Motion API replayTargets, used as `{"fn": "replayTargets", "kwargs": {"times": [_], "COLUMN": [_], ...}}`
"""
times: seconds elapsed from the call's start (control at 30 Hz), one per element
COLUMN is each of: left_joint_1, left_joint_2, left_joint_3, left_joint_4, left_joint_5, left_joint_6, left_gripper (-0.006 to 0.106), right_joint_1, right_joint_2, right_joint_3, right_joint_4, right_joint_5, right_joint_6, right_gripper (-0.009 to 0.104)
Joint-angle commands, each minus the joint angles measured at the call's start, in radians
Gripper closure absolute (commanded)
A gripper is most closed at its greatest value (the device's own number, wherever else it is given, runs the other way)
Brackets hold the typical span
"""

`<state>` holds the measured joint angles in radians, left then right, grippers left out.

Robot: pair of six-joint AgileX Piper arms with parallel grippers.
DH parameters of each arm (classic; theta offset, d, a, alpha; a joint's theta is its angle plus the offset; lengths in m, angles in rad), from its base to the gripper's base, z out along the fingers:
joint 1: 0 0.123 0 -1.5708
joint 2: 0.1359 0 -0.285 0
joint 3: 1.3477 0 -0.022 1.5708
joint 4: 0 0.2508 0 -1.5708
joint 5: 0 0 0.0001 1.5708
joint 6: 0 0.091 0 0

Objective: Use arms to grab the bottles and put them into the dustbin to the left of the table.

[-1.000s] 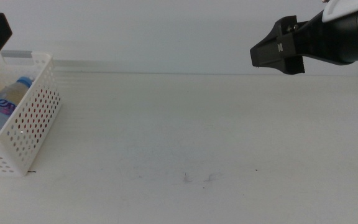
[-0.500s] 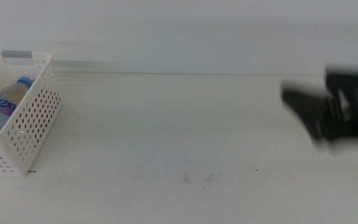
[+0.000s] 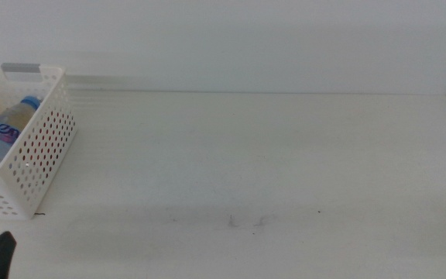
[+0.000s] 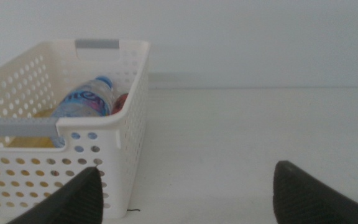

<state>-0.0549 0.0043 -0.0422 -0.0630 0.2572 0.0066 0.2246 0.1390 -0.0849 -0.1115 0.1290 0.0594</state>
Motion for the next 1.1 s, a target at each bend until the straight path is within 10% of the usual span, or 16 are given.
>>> {"fn": "replayTargets", "kwargs": {"times": [0.0,1.07], "left_joint_1": [0.004,0.004], "left_joint_2": [-0.004,-0.004], "left_joint_3": [0.024,0.042], "left_joint_4": [-0.014,0.029], "left_joint_5": [-0.042,-0.116], "left_joint_6": [-0.007,-0.007], "left_gripper": [0.007,0.007], "right_joint_1": [-0.065,-0.201], "right_joint_2": [-0.096,-0.139], "right_joint_3": [0.06,0.085], "right_joint_4": [0.048,0.091], "right_joint_5": [-0.003,0.082], "right_joint_6": [-0.003,-0.003], "right_gripper": [0.003,0.004]}}
